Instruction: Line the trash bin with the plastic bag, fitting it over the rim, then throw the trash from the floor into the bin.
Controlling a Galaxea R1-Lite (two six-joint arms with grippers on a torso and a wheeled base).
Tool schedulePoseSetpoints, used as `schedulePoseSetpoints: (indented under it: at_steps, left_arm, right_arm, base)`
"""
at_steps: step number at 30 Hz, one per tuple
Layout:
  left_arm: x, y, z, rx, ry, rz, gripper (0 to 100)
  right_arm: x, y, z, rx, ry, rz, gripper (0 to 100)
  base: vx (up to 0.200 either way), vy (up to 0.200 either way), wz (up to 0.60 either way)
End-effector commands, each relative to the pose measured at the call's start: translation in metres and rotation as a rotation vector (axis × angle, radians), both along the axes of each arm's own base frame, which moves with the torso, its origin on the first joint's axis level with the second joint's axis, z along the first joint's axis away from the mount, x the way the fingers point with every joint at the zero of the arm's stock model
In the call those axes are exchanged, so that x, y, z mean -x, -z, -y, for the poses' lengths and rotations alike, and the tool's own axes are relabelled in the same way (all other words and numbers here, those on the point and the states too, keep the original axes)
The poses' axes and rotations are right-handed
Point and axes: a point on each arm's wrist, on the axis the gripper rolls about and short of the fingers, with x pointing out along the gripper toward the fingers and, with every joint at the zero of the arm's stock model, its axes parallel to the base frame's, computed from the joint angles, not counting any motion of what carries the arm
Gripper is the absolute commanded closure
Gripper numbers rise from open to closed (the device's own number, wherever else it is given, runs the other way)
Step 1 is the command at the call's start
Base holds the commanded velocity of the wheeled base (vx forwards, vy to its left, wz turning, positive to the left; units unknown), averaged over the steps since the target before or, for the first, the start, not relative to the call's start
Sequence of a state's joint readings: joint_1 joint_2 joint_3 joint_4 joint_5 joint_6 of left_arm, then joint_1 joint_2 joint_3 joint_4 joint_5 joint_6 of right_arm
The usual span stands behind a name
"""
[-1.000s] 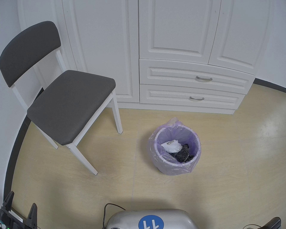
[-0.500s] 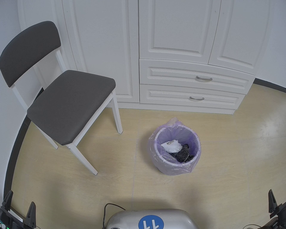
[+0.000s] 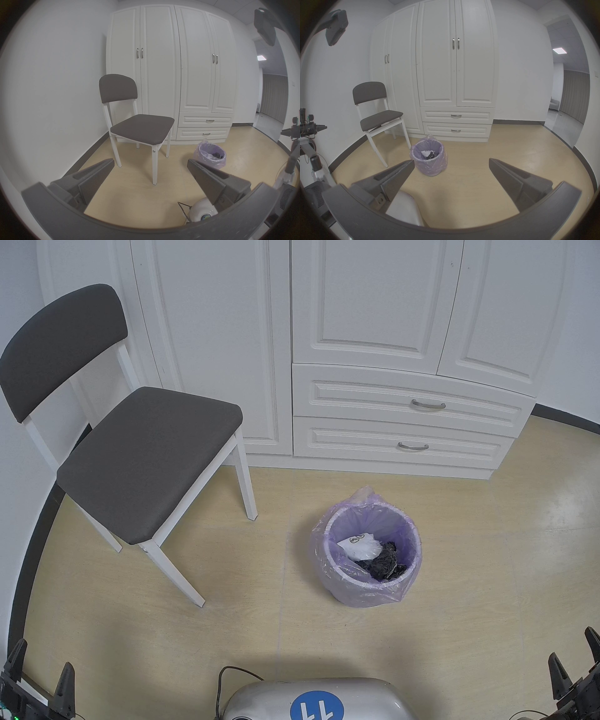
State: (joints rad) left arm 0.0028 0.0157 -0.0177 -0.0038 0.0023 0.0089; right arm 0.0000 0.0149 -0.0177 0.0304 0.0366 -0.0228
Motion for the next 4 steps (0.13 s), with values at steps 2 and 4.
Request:
schedulePoseSetpoints:
  at_steps: [2,4]
  left_arm:
    - [-0.0001,0.0052,0.0000,0.003,-0.003,-0.001,0]
    - [-0.0001,0.0052,0.0000,0.001,-0.003,-0.001,0]
  right_arm:
    - [-0.0001,0.0047,0.0001,-0.001,0.000,0.000,0]
    - [-0.0002,0.0046,0.0000,-0.001,0.001,-0.002,0]
  base:
    - [0.000,0.000,0.00]
    - [0.000,0.000,0.00]
